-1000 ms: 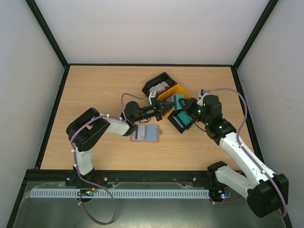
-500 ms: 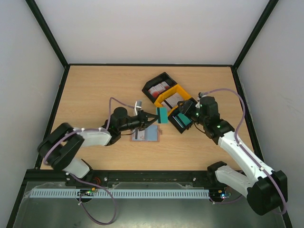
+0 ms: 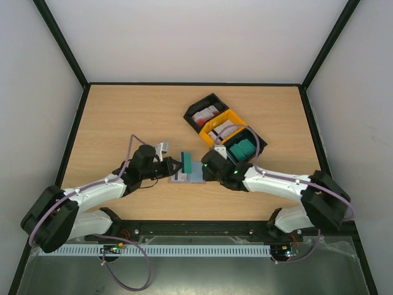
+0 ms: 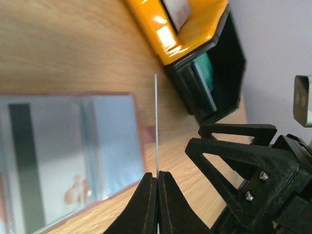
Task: Put the credit cards into the card holder
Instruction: Insert the credit card into the card holder.
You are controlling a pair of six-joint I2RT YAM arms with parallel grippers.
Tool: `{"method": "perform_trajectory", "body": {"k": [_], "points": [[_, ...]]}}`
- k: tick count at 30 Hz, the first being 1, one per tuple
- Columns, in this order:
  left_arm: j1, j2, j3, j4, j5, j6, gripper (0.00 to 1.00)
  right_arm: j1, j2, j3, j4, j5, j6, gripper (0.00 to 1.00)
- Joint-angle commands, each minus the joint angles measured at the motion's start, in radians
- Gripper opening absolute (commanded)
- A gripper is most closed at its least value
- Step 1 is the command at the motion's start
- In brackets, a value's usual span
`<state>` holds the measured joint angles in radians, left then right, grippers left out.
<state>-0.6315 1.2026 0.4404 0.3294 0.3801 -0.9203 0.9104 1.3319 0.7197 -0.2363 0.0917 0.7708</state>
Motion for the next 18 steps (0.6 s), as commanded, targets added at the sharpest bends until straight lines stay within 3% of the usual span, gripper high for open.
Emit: {"method": "perform_trajectory", "body": {"k": [1,10,18], "points": [[0.004,-0.033,-0.044,-0.060,-0.014,0.069,0.03,0.097,0.101,0.043,-0.038,0.178,0.029,0.55],[0.019,0.060,-0.079,0.013,0.027,0.089,0.03,0.122,0.244,0.067,0.006,0.184,0.048,0.55],[0.056,0.117,-0.082,0.056,0.063,0.080,0.03,0.122,0.272,0.070,0.042,0.155,0.104,0.55]]}}
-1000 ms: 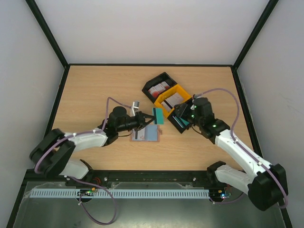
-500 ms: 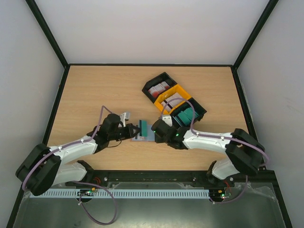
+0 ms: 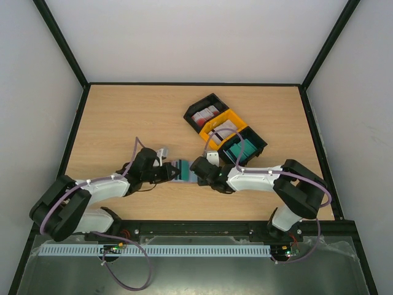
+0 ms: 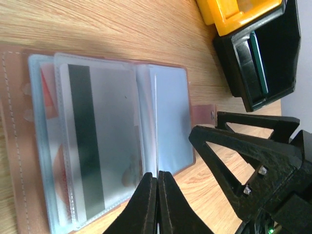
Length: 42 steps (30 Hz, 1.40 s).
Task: Put the credit cards into the card holder
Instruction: Insert the credit card into the card holder.
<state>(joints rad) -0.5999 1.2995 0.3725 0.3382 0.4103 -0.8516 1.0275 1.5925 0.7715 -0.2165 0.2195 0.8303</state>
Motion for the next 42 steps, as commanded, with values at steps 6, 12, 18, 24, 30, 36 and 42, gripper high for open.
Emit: {"method": "perform_trajectory", "body": {"k": [6,12,18,24,30,36,42], "points": [[0.028,0.074,-0.037,0.161,0.077,-0.047,0.03,0.004,0.052,0.019,0.019,-0.004,0.059,0.48],[0.030,0.116,-0.045,0.194,0.082,-0.058,0.03,0.004,0.068,0.006,0.022,-0.022,0.081,0.41],[0.033,0.123,-0.055,0.204,0.080,-0.066,0.03,0.006,0.072,-0.001,0.025,-0.028,0.094,0.38],[0.053,0.152,-0.049,0.243,0.104,-0.091,0.03,0.005,0.077,-0.009,0.026,-0.030,0.100,0.36],[0.059,0.184,-0.043,0.272,0.139,-0.102,0.03,0.005,0.072,-0.014,0.032,-0.032,0.101,0.36],[0.061,0.218,-0.042,0.319,0.178,-0.126,0.03,0.004,0.072,-0.020,0.038,-0.035,0.106,0.35],[0.068,0.240,-0.035,0.354,0.204,-0.143,0.03,0.005,0.072,-0.023,0.041,-0.038,0.109,0.35]]}}
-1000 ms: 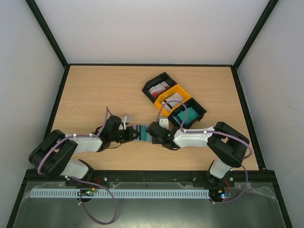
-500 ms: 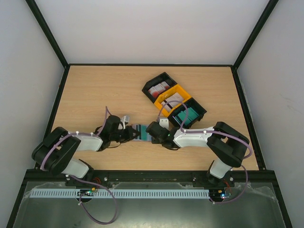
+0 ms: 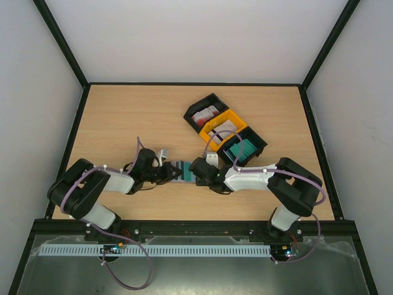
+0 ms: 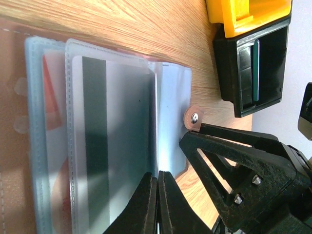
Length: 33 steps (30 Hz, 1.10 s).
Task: Put the credit cards into the card holder
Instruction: Insert the credit card into the card holder.
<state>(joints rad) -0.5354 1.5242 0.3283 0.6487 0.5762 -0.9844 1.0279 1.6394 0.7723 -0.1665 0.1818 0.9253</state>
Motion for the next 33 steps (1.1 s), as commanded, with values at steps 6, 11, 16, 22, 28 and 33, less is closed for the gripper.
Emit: {"method": "perform_trajectory", "body": {"k": [6,11,16,22,28,33], "points": [[0.005,0.039,0.006,0.042,0.039,0.001,0.03,0.004,0.028,-0.024,-0.006,-0.004,0.013,0.35],[0.007,0.082,0.012,0.046,0.049,-0.001,0.03,0.004,0.031,-0.024,0.001,-0.009,0.014,0.35],[0.006,0.088,0.014,0.027,0.014,0.008,0.03,0.004,0.036,-0.026,0.008,-0.013,0.015,0.35],[0.009,0.044,0.018,-0.064,-0.076,0.056,0.03,0.004,0.034,-0.027,0.004,-0.008,0.016,0.35],[0.011,0.036,0.026,-0.108,-0.086,0.105,0.03,0.004,0.034,-0.029,0.004,-0.009,0.014,0.35],[0.009,0.066,0.034,-0.085,-0.037,0.119,0.03,0.004,0.031,-0.033,0.010,-0.014,0.014,0.35]]}}
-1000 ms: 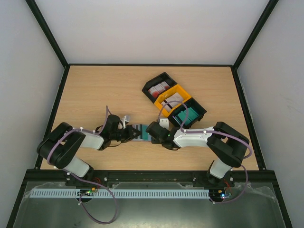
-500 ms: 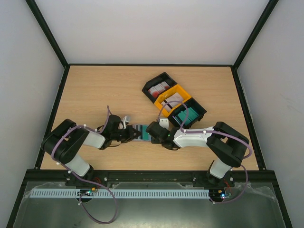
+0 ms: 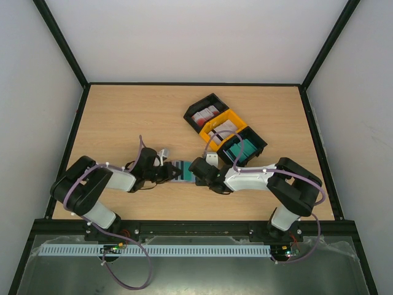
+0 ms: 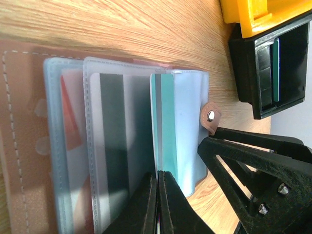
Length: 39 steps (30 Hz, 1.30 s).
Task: Put the credit cards into the card holder
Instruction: Insert the credit card into the card holder.
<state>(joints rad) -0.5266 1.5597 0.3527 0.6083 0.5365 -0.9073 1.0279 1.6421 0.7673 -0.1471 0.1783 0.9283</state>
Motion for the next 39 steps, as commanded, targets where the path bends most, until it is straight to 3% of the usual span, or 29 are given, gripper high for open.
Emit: {"method": "perform_trajectory", "body": {"k": [1,24,32,39], "points": [[0.001,0.032,0.008,-0.044,0.001,0.043,0.03,0.004,0.027,-0.028,-0.009,-0.011,0.010,0.35],[-0.087,0.066,0.039,-0.078,-0.037,0.052,0.10,0.004,0.026,-0.034,0.002,-0.016,0.014,0.35],[-0.142,0.027,0.082,-0.190,-0.163,0.077,0.19,0.004,-0.021,-0.052,0.035,-0.014,0.028,0.36],[-0.188,0.020,0.119,-0.262,-0.228,0.097,0.31,0.004,-0.115,-0.054,0.040,0.054,0.053,0.44]]}}
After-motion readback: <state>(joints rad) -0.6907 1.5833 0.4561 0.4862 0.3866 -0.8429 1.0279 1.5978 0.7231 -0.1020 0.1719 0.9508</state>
